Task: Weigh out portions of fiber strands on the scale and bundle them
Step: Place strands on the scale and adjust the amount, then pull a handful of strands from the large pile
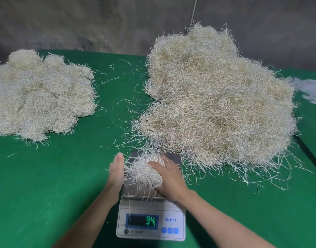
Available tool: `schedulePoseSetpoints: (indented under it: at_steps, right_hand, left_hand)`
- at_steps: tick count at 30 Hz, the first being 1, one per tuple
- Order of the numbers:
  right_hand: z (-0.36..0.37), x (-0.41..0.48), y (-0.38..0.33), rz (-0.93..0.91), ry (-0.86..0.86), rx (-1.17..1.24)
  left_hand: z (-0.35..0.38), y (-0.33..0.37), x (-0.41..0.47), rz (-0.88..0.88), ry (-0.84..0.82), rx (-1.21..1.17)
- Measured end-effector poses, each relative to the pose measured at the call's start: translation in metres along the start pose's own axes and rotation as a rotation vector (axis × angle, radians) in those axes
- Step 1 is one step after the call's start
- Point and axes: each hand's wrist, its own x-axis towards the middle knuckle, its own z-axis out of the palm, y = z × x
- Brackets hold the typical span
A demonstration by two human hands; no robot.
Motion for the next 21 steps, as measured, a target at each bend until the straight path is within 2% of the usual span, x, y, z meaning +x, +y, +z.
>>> schedulePoseSetpoints:
  at_steps: [2,4,7,9,11,13,15,18,19,21]
  right_hand:
    - [0.001,0.000,-0.006,0.021,0.051,0.138]
    - [-0.001,0.005,-0.017,0.031,0.103,0.312]
    - [-0.012,0.014,-0.039,-0.005,0.174,0.514]
    - [-0.028,0.022,-0.047,-0.019,0.239,0.519]
    - [-0.050,0.031,-0.051,-0.032,0.220,0.459]
    - [-0.074,0.037,-0.054,-0.140,0.213,0.359]
    - [-0.092,0.037,-0.058,-0.262,0.251,0.325]
    - [-0.103,0.034,-0.069,-0.243,0.358,0.566]
    - [-0.109,0.037,-0.074,-0.204,0.423,0.684]
    - [-0.131,0.054,-0.074,-0.090,0.622,0.883]
  left_hand:
    - [0.002,-0.005,-0.001,-0.156,0.016,-0.054]
    - [0.010,-0.001,-0.008,-0.197,-0.008,-0.103]
    - [0.015,0.020,-0.017,-0.054,-0.118,-0.316]
    - [0.014,0.042,-0.018,0.061,-0.247,-0.442]
    - [0.012,0.070,-0.017,0.122,-0.343,-0.553]
    - [0.015,0.101,-0.019,0.104,-0.292,-0.663]
    - [0.021,0.127,-0.019,0.125,-0.148,-0.609]
    - [0.038,0.146,-0.019,0.282,0.013,-0.479]
    - [0.048,0.145,-0.020,0.356,0.027,-0.490]
    - [0.067,0.146,-0.035,0.429,-0.059,-0.530]
